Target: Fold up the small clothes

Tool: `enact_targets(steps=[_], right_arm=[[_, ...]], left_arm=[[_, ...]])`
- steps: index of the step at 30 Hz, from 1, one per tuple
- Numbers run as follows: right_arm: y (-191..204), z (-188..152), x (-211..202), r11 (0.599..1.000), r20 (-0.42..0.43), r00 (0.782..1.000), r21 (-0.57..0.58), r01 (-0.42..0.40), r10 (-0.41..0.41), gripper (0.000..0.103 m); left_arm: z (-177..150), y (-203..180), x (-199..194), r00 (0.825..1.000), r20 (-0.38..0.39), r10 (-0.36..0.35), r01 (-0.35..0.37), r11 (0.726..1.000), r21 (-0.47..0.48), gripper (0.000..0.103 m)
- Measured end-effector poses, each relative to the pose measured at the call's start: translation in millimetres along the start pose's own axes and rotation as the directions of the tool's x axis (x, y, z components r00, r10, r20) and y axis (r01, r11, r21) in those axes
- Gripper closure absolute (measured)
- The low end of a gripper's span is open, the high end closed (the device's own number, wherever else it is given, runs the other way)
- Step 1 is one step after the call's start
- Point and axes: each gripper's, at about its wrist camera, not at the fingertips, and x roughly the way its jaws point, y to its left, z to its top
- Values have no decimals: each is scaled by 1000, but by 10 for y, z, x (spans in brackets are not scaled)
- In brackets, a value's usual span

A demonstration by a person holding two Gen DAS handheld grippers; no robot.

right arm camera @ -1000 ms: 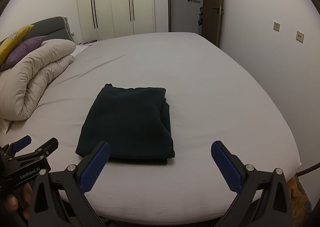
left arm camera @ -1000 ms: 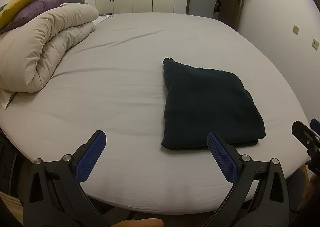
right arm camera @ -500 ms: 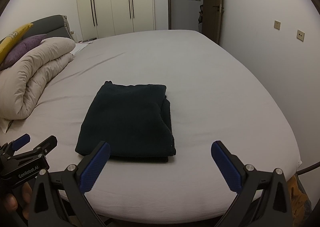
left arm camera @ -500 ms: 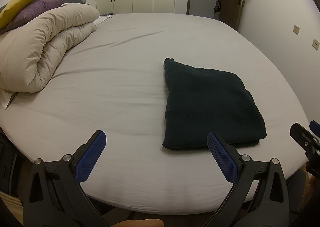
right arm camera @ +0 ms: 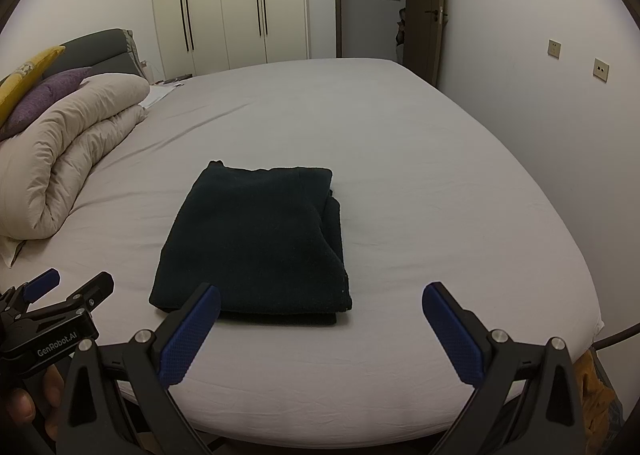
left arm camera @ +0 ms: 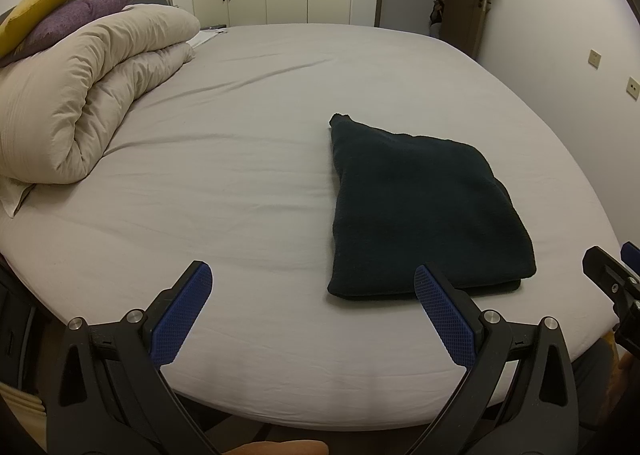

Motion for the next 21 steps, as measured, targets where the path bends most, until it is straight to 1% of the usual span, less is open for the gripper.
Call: enact_targets(steps=[14,21], right_arm=[[-5,5,4,1000,-2,1000,1,0,0,0],[10,-69,19,1000,-8,1000,6,2,-2,0]], left_arm=[[-14,14,5,1000,-5,1,-1,1000,-3,0],[-21,22,7,1000,-7,1,-1,1000,-3,0]])
